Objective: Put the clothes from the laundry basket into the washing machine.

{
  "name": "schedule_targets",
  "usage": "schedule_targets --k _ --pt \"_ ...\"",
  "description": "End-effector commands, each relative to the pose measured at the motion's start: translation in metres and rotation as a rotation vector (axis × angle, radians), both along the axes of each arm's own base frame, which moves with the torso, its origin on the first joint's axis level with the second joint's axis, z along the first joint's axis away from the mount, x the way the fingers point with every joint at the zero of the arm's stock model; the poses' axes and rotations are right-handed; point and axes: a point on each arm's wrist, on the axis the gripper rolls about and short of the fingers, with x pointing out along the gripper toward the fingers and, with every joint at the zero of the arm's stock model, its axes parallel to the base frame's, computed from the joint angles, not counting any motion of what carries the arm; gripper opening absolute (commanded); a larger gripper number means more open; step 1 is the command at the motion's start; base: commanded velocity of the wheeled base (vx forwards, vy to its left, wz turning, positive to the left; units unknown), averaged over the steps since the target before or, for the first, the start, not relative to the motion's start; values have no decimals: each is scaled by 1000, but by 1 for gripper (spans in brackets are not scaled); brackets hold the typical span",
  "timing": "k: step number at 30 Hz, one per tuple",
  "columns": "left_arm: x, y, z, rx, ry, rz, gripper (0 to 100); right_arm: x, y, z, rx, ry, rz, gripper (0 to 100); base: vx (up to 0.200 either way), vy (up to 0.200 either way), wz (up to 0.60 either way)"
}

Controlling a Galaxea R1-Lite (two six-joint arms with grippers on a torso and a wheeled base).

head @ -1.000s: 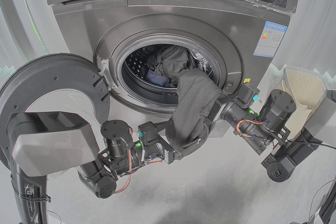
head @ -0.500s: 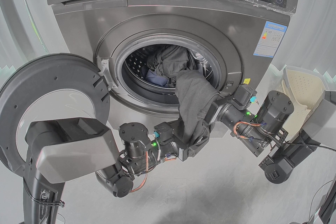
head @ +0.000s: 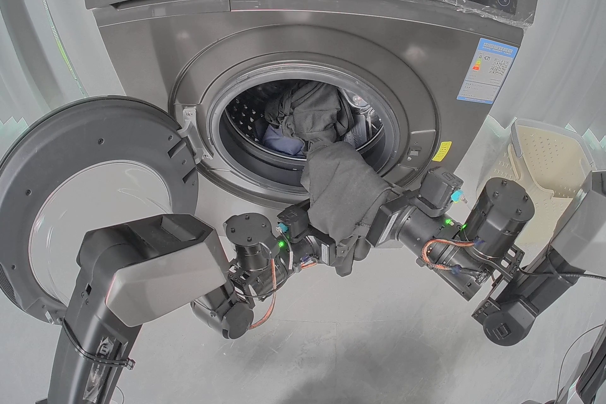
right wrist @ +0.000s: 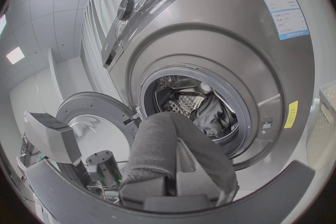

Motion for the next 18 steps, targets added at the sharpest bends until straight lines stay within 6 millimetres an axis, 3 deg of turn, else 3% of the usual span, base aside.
schedule_targets --k 1,6,7,12,18 --pt "5 4 -7 5 11 14 100 -6 -1 5 13 -5 10 0 0 0 0" --pt "5 4 -6 3 10 15 100 -7 -1 5 17 -1 18 0 0 0 0" --pt "5 4 -6 1 9 20 0 -7 -1 5 17 -1 18 0 0 0 0" --pt "6 5 0 -13 2 31 0 -7 -1 6 20 -4 16 0 0 0 0" --pt "8 18 29 -52 -43 56 0 -5 -4 10 27 -14 7 0 0 0 0"
